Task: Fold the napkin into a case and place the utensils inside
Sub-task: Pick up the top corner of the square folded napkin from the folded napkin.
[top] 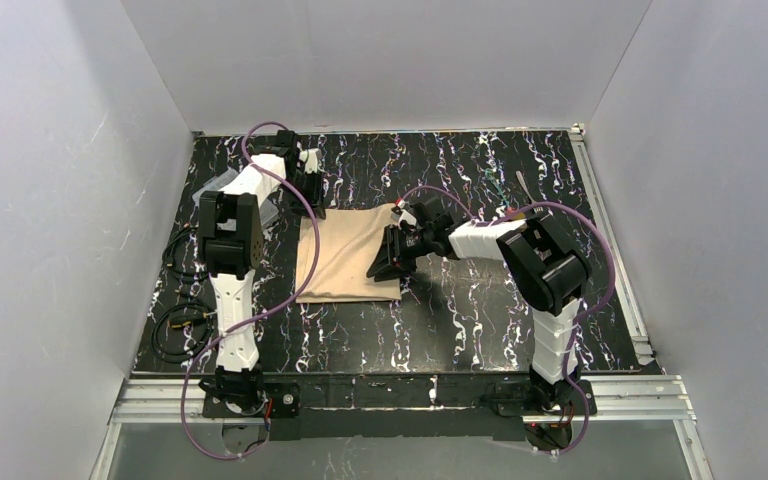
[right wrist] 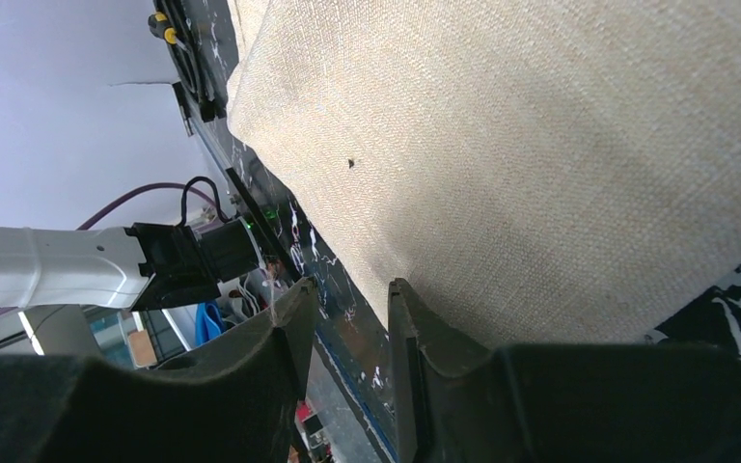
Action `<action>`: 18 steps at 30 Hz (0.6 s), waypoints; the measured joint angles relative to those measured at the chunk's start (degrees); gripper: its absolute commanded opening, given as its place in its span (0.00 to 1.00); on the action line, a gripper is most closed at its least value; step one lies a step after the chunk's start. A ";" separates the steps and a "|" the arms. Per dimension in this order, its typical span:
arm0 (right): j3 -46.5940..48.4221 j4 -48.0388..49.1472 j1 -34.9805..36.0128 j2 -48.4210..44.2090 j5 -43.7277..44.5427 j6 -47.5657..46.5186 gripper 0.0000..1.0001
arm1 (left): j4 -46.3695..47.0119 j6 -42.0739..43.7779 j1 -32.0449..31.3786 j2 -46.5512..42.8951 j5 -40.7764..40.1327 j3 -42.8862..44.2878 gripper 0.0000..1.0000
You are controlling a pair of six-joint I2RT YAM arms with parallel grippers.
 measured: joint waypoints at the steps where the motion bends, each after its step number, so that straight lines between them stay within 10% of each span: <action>1: -0.04 0.11 0.00 0.00 -0.02 0.00 0.41 | 0.37 -0.09 0.00 -0.28 -0.15 -0.44 0.35; 18: -0.90 1.84 0.24 1.60 -0.37 0.74 0.38 | 3.93 -1.09 -0.42 -2.40 -2.23 -4.11 0.15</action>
